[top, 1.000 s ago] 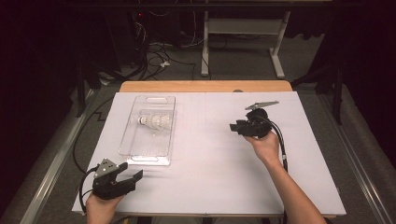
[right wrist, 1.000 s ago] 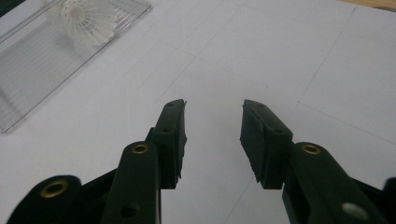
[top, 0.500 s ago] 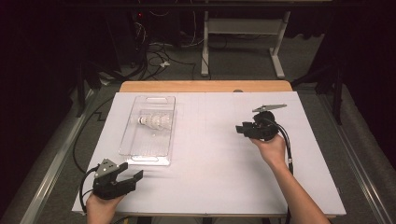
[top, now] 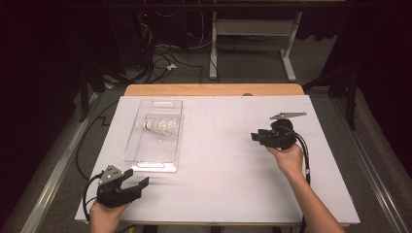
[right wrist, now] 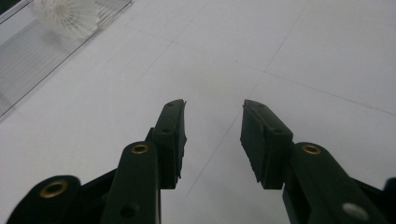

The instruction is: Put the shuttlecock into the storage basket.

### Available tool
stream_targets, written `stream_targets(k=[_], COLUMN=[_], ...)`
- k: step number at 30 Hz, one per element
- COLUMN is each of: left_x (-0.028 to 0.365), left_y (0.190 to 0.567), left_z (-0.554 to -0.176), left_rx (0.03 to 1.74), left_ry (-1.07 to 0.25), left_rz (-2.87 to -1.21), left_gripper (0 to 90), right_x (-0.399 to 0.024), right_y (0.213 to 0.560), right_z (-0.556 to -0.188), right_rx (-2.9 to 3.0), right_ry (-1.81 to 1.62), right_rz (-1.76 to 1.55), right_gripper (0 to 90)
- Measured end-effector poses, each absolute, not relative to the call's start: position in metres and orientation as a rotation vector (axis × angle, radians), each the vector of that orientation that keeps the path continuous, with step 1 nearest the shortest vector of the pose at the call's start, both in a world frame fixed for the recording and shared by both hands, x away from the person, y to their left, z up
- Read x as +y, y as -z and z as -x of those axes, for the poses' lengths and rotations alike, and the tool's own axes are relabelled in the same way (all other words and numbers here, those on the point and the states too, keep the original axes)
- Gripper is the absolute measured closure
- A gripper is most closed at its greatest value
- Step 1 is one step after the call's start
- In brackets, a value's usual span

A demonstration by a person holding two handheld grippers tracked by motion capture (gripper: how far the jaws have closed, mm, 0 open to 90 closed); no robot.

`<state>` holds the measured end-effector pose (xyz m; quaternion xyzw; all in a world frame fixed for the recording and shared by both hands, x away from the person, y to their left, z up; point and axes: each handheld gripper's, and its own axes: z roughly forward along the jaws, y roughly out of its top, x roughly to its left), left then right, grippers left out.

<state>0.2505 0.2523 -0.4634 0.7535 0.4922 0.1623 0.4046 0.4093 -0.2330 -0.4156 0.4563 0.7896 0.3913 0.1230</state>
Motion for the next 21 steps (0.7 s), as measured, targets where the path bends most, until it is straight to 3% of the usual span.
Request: stream_targets(k=[21], left_x=[0.252], left_y=[0.464], left_z=[-0.251], left_rx=[1.245], left_ry=[-0.412], left_rz=[-1.902], left_gripper=[32.0], right_x=[-0.251], right_y=[0.419], right_z=[-0.398], right_rx=[2.27], right_ry=[-1.143], right_rz=[-1.356], right_gripper=[59.2])
